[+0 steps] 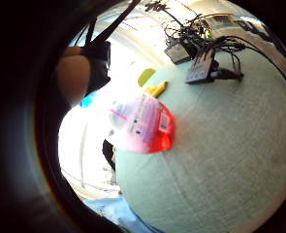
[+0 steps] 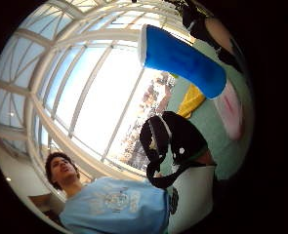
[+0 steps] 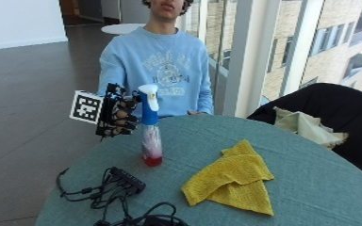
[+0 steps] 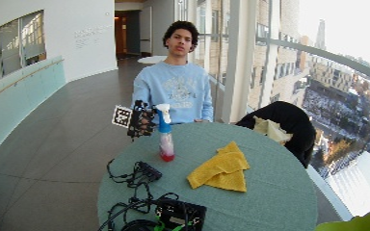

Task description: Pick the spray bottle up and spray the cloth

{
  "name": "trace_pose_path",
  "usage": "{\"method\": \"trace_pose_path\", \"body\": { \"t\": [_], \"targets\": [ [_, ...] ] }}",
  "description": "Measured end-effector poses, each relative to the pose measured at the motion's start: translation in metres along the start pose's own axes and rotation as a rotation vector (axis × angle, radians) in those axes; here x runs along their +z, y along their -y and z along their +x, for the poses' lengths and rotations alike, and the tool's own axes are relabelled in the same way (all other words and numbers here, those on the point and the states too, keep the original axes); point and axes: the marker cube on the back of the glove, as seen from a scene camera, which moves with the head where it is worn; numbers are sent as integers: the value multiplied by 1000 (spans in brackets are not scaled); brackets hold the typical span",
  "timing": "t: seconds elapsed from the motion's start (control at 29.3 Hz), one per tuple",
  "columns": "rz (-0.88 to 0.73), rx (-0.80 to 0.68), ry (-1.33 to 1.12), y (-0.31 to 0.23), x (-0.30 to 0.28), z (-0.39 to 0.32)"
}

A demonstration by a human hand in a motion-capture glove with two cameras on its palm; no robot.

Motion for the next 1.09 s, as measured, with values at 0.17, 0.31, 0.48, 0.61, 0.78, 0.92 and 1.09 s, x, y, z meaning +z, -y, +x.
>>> {"method": "trace_pose_path", "body": {
  "t": [0.17,0.31,0.48,0.61,0.78,0.92,1.09],
  "targets": [
    [-82,49,59,19,25,15],
    [-140,71,65,22,41,22],
    [-121,82,31,25,50,26],
    [-45,-26,-33,27,52,29],
    [-36,-50,-93,29,53,24],
    [-29,-23,-113,37,58,17],
    [-120,-36,-150,48,71,0]
  ]
}}
